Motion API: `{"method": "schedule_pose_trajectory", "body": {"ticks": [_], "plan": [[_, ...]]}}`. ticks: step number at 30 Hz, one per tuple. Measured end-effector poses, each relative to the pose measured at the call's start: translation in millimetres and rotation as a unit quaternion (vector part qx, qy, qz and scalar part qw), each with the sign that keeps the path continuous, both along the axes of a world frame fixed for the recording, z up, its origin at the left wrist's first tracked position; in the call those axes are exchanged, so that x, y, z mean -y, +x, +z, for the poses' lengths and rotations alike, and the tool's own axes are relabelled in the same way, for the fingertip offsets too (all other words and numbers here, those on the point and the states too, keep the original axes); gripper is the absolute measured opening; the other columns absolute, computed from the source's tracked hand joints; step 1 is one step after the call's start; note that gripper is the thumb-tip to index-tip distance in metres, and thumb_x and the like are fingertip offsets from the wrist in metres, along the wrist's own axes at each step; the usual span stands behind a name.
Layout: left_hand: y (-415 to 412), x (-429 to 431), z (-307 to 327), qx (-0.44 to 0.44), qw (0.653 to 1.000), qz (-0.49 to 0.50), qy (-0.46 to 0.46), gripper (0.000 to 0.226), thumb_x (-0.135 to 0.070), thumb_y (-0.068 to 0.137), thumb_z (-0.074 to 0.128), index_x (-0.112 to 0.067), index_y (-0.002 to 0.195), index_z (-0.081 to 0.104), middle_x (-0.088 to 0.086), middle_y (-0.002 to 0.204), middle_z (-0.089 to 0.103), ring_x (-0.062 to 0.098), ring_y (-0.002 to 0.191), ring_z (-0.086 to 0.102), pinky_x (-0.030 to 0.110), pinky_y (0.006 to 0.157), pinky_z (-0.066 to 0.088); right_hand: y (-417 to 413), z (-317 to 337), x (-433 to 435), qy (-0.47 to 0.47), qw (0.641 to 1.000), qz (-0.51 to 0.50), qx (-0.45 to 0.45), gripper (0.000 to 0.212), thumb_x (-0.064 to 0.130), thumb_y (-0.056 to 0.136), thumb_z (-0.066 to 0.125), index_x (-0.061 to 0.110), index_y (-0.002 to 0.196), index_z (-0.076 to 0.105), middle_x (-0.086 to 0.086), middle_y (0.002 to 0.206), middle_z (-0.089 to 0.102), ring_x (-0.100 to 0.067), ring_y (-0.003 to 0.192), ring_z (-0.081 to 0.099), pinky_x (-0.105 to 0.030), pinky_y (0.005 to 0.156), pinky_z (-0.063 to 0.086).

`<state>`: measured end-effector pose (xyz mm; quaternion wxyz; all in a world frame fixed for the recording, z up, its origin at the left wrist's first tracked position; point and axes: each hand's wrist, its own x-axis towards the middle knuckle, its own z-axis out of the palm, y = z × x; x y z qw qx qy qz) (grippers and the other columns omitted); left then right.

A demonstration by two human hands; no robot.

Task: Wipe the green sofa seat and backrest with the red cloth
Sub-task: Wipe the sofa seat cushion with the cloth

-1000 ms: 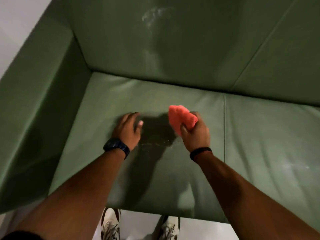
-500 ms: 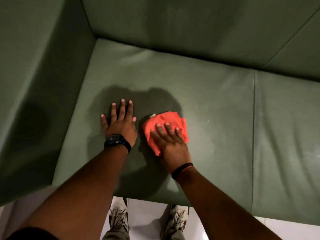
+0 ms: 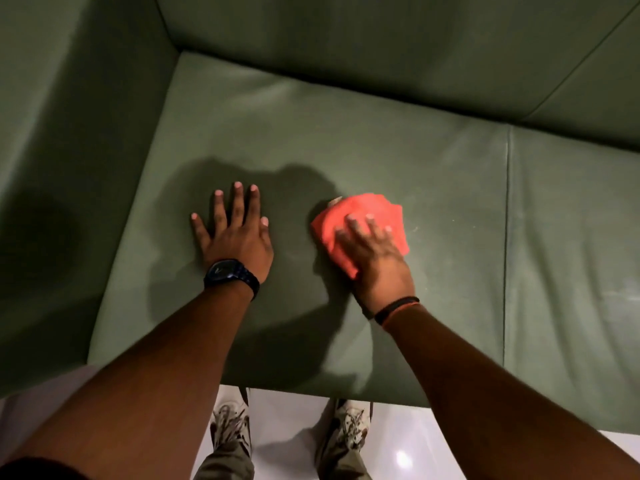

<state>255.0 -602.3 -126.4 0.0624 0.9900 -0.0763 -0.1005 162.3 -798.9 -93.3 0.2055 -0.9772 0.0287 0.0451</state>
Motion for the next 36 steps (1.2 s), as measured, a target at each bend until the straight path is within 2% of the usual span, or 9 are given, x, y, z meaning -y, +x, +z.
{"method": "schedule_pose_trajectory", "body": {"ticks": [3, 9, 14, 19, 24, 29, 31, 34, 36], "plan": [[0.9, 0.5, 0.0, -0.001, 1.0, -0.001, 0.003, 0.053, -0.037, 0.097, 0.02, -0.03, 0.147, 0.004, -0.006, 0.159, 0.007, 0.025, 0.145, 0.003, 0.06, 0.112, 0.003, 13.9, -2.1, -24.4, 0.006, 0.992, -0.123, -0.022, 0.059, 0.006, 0.081, 0.054, 0.018, 0.137, 0.041, -0.012, 0.152, 0.027, -0.037, 0.141, 0.014, -0.051, 0.115, 0.009], [3.1, -0.5, -0.1, -0.003, 1.0, -0.002, -0.004, 0.053, -0.037, 0.097, 0.022, -0.03, 0.147, 0.006, -0.006, 0.158, 0.007, 0.025, 0.145, 0.003, 0.06, 0.112, 0.004, -6.5, 5.1, -14.3, 0.024, 0.994, 0.099, 0.025, 0.05, 0.003, 0.078, 0.064, 0.012, 0.127, 0.054, -0.018, 0.14, 0.045, -0.045, 0.132, 0.032, -0.057, 0.109, 0.019], [1.0, 2.1, -2.0, 0.003, 1.0, 0.003, -0.004, 0.053, -0.035, 0.097, 0.023, -0.029, 0.147, 0.007, -0.004, 0.158, 0.01, 0.027, 0.144, 0.005, 0.061, 0.111, 0.003, 5.1, 0.8, -36.6, 0.047, 0.996, -0.076, -0.022, 0.057, 0.004, 0.078, 0.058, 0.014, 0.133, 0.048, -0.016, 0.148, 0.034, -0.041, 0.139, 0.02, -0.055, 0.112, 0.013], [0.9, 2.4, -1.1, 0.002, 1.0, 0.01, -0.006, 0.053, -0.034, 0.097, 0.024, -0.029, 0.147, 0.008, -0.004, 0.158, 0.01, 0.026, 0.144, 0.005, 0.06, 0.111, 0.003, -10.7, 4.0, -24.7, 0.024, 0.992, 0.122, 0.018, 0.047, 0.01, 0.076, 0.059, 0.011, 0.123, 0.058, -0.018, 0.136, 0.051, -0.046, 0.128, 0.038, -0.06, 0.106, 0.023], [0.8, 2.3, -0.2, -0.002, 1.0, 0.003, -0.002, 0.053, -0.035, 0.098, 0.021, -0.029, 0.147, 0.005, -0.005, 0.159, 0.006, 0.026, 0.145, 0.003, 0.059, 0.112, 0.002, -18.7, 0.0, -0.8, 0.0, 0.993, -0.117, -0.021, 0.063, -0.002, 0.07, 0.061, 0.014, 0.13, 0.051, -0.017, 0.146, 0.037, -0.041, 0.137, 0.024, -0.054, 0.114, 0.016], [0.4, 2.4, 0.2, 0.003, 1.0, 0.01, -0.009, 0.053, -0.035, 0.097, 0.022, -0.029, 0.147, 0.006, -0.005, 0.159, 0.008, 0.026, 0.145, 0.004, 0.059, 0.112, 0.003, -26.2, 4.1, 0.3, 0.001, 0.998, 0.063, -0.01, 0.047, 0.015, 0.077, 0.049, 0.013, 0.124, 0.058, -0.019, 0.136, 0.051, -0.047, 0.127, 0.039, -0.061, 0.105, 0.024], [0.8, 0.6, -0.6, 0.0, 1.0, 0.004, -0.002, 0.053, -0.036, 0.097, 0.02, -0.029, 0.147, 0.005, -0.005, 0.159, 0.007, 0.026, 0.145, 0.004, 0.059, 0.112, 0.003, -27.2, 4.0, 27.7, -0.013, 1.0, 0.014, -0.02, 0.055, 0.009, 0.072, 0.051, 0.013, 0.127, 0.054, -0.018, 0.14, 0.046, -0.043, 0.132, 0.033, -0.054, 0.11, 0.019], [0.5, 2.9, -2.5, 0.001, 1.0, 0.003, -0.003, 0.053, -0.036, 0.097, 0.02, -0.029, 0.147, 0.005, -0.004, 0.159, 0.008, 0.027, 0.144, 0.005, 0.059, 0.112, 0.003, -15.6, 2.6, 24.0, -0.009, 0.983, -0.178, -0.038, 0.065, -0.001, 0.071, 0.058, 0.016, 0.133, 0.047, -0.015, 0.149, 0.032, -0.038, 0.14, 0.02, -0.049, 0.114, 0.012], [-0.4, 4.3, -4.0, 0.006, 1.0, 0.008, -0.002, 0.053, -0.035, 0.097, 0.021, -0.028, 0.147, 0.006, -0.003, 0.158, 0.009, 0.028, 0.144, 0.006, 0.06, 0.111, 0.003, -9.4, 1.5, 1.7, 0.003, 0.991, -0.128, -0.039, 0.056, 0.004, 0.078, 0.057, 0.017, 0.132, 0.048, -0.015, 0.149, 0.033, -0.04, 0.139, 0.019, -0.051, 0.113, 0.011]]}}
